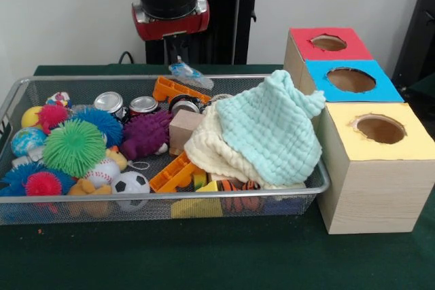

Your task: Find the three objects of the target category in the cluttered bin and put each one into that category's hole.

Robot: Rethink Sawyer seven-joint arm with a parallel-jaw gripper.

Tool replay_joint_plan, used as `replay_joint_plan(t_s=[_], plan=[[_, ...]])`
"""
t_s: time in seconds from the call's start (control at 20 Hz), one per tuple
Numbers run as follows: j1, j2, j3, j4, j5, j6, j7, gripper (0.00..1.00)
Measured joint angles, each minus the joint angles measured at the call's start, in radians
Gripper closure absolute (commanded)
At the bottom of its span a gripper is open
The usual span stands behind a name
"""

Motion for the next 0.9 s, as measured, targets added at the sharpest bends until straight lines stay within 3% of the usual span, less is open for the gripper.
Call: replay_joint_plan(t_s=[0.45,0.9], plan=[[0.095,-0.067,-0.014,0.0,0.049,0.035,0.0,1.0],[0.247,-0.114,-0.037,0.001,0.14,0.035,0.007,1.0]])
